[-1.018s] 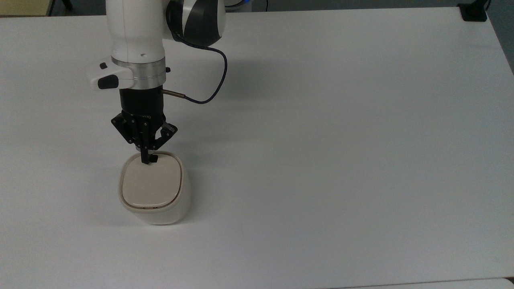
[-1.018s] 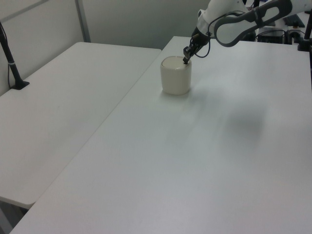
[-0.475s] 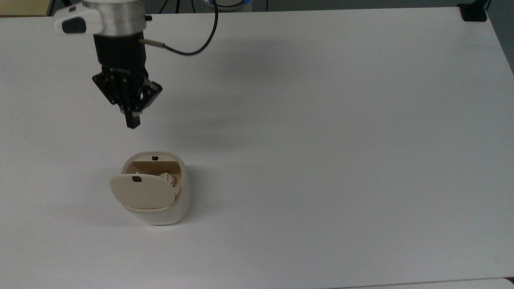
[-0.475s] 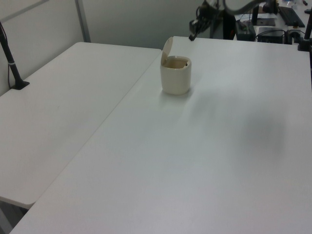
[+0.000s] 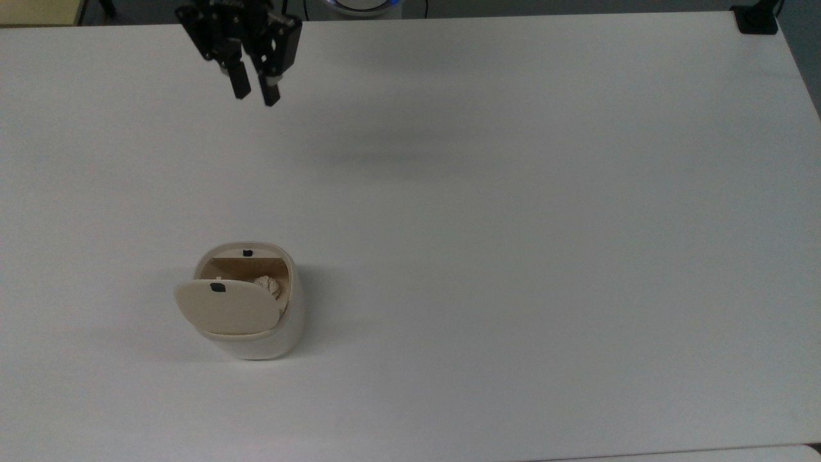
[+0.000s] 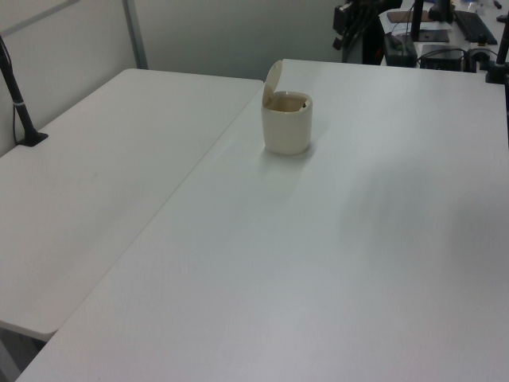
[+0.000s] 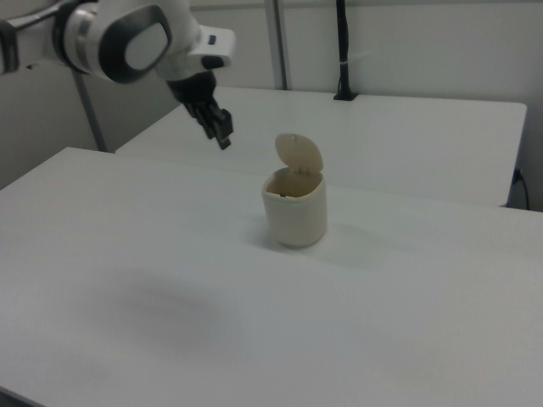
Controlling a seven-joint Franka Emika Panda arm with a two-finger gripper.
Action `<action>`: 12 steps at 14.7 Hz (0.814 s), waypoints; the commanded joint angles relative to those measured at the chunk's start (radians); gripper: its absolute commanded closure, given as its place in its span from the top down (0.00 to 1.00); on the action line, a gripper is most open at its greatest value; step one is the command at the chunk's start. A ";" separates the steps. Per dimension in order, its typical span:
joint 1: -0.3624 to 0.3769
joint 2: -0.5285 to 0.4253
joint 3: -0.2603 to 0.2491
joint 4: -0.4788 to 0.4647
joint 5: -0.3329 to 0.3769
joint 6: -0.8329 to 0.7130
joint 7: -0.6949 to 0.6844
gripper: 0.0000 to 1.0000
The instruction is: Open the trash bin
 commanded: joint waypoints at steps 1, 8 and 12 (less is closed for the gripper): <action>0.050 -0.105 -0.002 -0.033 -0.003 -0.186 0.037 1.00; 0.075 -0.109 0.082 -0.038 -0.136 -0.354 -0.090 1.00; 0.070 -0.096 0.082 -0.033 -0.164 -0.348 -0.233 1.00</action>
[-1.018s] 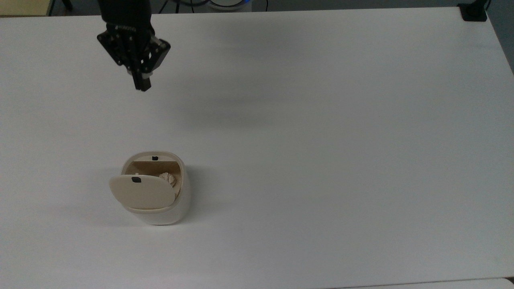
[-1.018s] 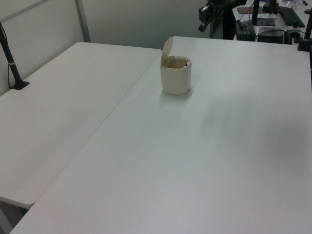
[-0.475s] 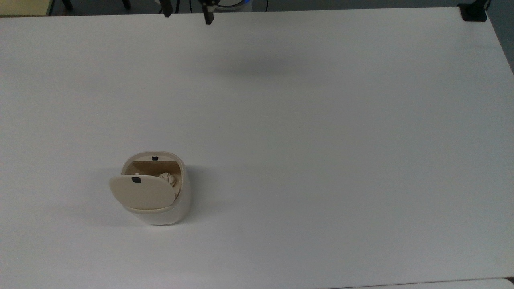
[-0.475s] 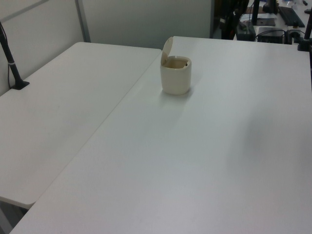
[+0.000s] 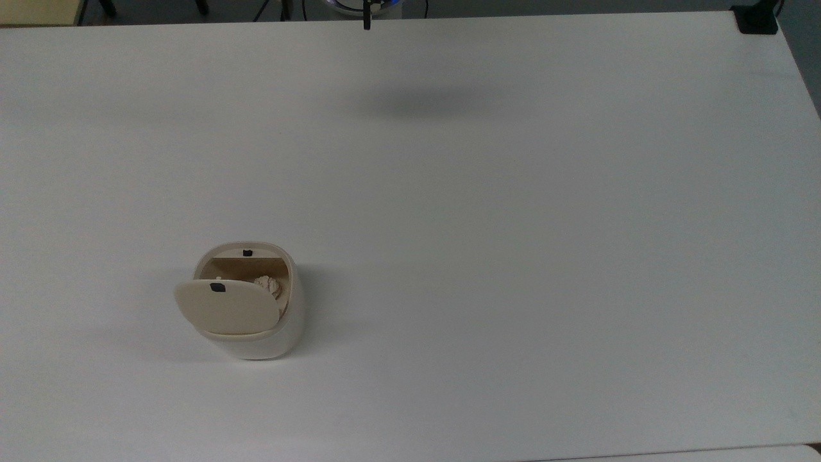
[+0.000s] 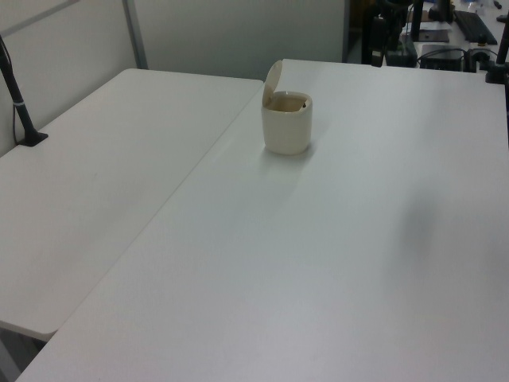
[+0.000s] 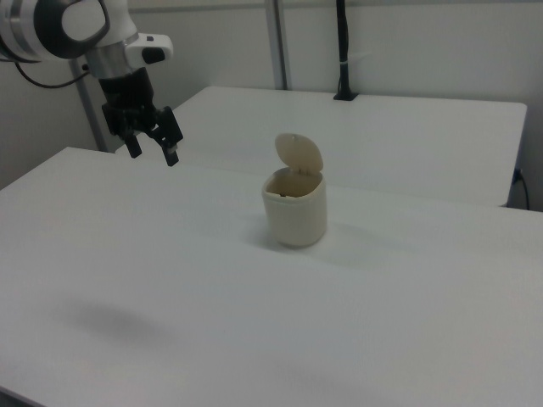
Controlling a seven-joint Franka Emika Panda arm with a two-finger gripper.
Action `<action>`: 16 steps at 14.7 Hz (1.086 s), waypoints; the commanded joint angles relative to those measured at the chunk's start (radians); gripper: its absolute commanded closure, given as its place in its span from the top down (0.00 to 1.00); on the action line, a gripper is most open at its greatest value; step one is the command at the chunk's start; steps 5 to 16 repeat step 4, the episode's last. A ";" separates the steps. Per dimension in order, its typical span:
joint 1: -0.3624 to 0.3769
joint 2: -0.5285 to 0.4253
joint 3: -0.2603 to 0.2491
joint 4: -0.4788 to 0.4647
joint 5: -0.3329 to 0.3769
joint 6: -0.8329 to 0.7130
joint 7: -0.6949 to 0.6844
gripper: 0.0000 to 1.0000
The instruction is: Open the trash bin
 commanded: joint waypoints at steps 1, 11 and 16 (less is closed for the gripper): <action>-0.003 0.001 -0.003 -0.005 -0.020 -0.002 -0.108 1.00; -0.005 0.001 -0.005 -0.002 -0.020 0.003 -0.100 1.00; -0.005 0.001 -0.005 -0.002 -0.020 0.003 -0.100 1.00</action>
